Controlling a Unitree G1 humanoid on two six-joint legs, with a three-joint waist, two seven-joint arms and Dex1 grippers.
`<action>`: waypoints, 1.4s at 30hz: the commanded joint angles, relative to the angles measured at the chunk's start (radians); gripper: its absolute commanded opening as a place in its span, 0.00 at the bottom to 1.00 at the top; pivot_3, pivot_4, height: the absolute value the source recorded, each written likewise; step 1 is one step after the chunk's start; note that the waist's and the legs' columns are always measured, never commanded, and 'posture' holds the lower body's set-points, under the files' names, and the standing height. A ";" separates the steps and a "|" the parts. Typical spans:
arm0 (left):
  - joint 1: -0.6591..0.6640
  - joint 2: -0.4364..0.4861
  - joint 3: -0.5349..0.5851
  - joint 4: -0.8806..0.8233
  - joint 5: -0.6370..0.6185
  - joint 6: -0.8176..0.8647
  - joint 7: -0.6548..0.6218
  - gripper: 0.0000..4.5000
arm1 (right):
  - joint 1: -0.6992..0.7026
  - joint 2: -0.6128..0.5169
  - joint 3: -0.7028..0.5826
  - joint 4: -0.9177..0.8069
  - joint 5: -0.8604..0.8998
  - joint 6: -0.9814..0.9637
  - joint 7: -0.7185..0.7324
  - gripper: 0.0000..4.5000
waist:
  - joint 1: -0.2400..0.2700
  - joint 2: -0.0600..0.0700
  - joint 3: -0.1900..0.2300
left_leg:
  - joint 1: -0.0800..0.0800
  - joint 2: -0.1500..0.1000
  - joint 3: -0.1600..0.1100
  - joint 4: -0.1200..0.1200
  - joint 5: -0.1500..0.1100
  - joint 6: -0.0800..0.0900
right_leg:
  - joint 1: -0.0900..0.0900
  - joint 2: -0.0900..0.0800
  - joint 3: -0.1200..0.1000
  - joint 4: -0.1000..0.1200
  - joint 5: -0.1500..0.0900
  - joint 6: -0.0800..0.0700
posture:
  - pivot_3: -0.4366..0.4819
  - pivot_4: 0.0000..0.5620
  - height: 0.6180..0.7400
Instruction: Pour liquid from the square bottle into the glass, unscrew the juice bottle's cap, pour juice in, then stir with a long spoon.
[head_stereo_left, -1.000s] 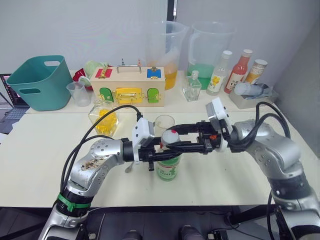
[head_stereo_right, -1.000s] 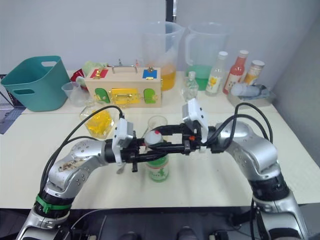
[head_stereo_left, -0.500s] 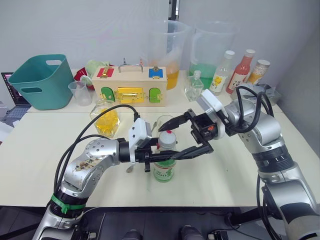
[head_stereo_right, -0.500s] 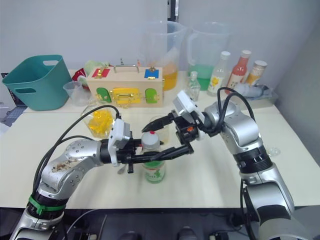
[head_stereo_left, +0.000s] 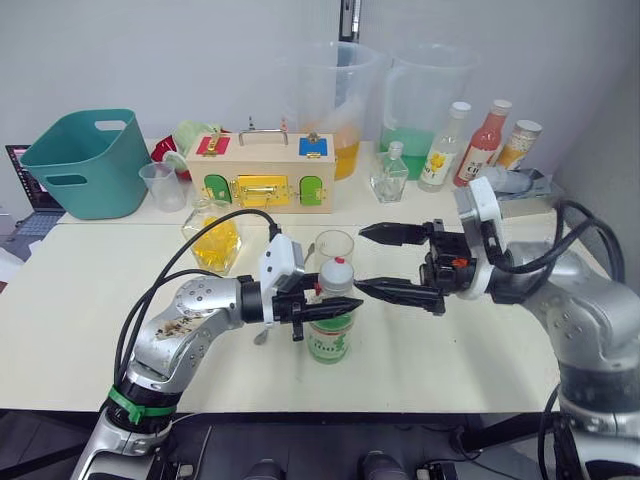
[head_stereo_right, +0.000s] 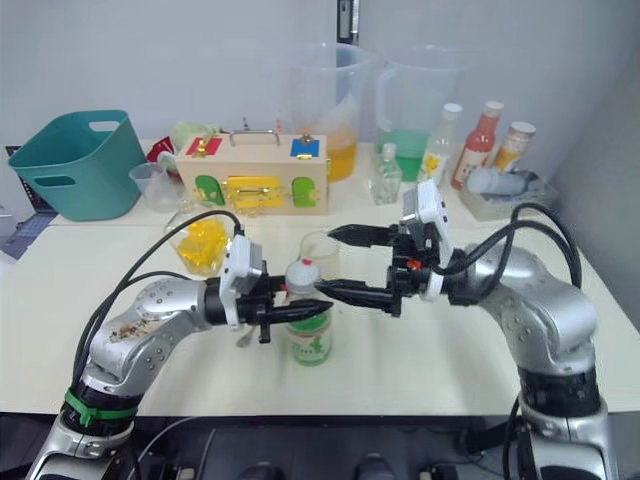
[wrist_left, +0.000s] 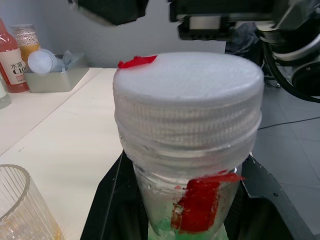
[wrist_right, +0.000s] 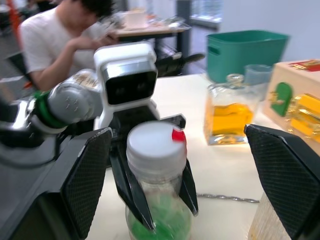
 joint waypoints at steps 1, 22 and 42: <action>-0.013 -0.020 -0.017 0.007 0.015 -0.017 0.009 0.28 | 0.025 0.014 -0.035 -0.116 0.052 0.058 -0.180 1.00 | 0.004 0.000 0.000 | 0.000 0.000 0.000 0.000 0.000 0.000 | 0.000 0.000 0.000 0.000 0.000 0.000 | 0.48 0.27 1.00; -0.050 -0.047 -0.036 0.067 0.037 -0.023 -0.024 0.28 | -0.006 0.050 0.100 -0.172 0.085 0.090 -0.397 0.38 | 0.017 0.000 0.000 | 0.000 0.000 0.000 0.000 0.000 0.000 | 0.001 0.000 0.000 -0.002 0.000 0.000 | 0.48 0.27 1.00; -0.013 0.022 -0.011 -0.004 0.044 -0.013 -0.016 0.28 | -0.560 -0.022 0.531 0.792 -0.192 -0.498 0.806 0.49 | -0.012 0.000 0.000 | 0.001 0.001 0.000 0.000 0.000 0.000 | -0.001 0.001 0.000 0.000 0.000 0.000 | 0.48 0.27 1.00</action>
